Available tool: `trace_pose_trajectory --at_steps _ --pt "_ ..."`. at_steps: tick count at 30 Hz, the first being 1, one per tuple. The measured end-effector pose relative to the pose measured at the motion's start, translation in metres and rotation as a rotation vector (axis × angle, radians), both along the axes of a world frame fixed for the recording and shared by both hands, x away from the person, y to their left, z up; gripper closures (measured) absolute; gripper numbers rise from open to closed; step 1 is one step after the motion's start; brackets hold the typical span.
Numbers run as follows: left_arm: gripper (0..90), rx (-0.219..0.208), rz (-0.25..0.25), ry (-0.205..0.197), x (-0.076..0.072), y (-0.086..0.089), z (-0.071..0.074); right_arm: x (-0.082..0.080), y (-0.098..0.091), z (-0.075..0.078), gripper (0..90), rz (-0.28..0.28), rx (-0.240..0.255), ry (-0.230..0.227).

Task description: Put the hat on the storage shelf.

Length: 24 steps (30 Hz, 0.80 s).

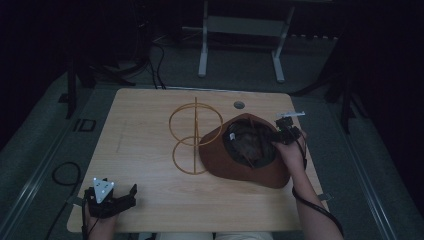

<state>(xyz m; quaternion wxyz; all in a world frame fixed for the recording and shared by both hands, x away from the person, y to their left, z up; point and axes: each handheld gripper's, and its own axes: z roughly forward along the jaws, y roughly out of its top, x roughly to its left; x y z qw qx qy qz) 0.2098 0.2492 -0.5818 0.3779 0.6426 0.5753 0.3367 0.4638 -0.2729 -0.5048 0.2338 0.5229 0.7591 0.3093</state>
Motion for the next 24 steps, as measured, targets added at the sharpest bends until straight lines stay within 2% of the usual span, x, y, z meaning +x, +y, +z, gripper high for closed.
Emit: trace_pose_trajectory --at_steps 7,11,14,17,21,24 --pt "2.0 -0.004 -0.003 -0.011 -0.001 0.0 0.001 0.012 0.01 -0.014 29.2 -0.009 -0.046 0.048" --pt "2.0 0.002 -0.005 -0.012 -0.001 -0.001 0.002 0.016 0.016 -0.021 30.0 0.005 -0.067 0.078" --pt "2.0 0.002 0.0 -0.013 -0.001 -0.002 0.002 0.017 0.021 -0.028 31.8 -0.019 -0.115 0.094" --pt "2.0 0.004 0.002 -0.005 -0.001 -0.002 0.001 0.018 0.024 -0.033 34.3 -0.032 -0.149 0.101" --pt "2.0 0.002 0.0 -0.006 -0.001 -0.002 0.001 0.018 0.03 -0.038 39.5 -0.046 -0.208 0.084" --pt "2.0 0.002 0.002 -0.003 -0.001 -0.001 0.002 0.017 0.034 -0.041 46.7 -0.038 -0.276 0.067"
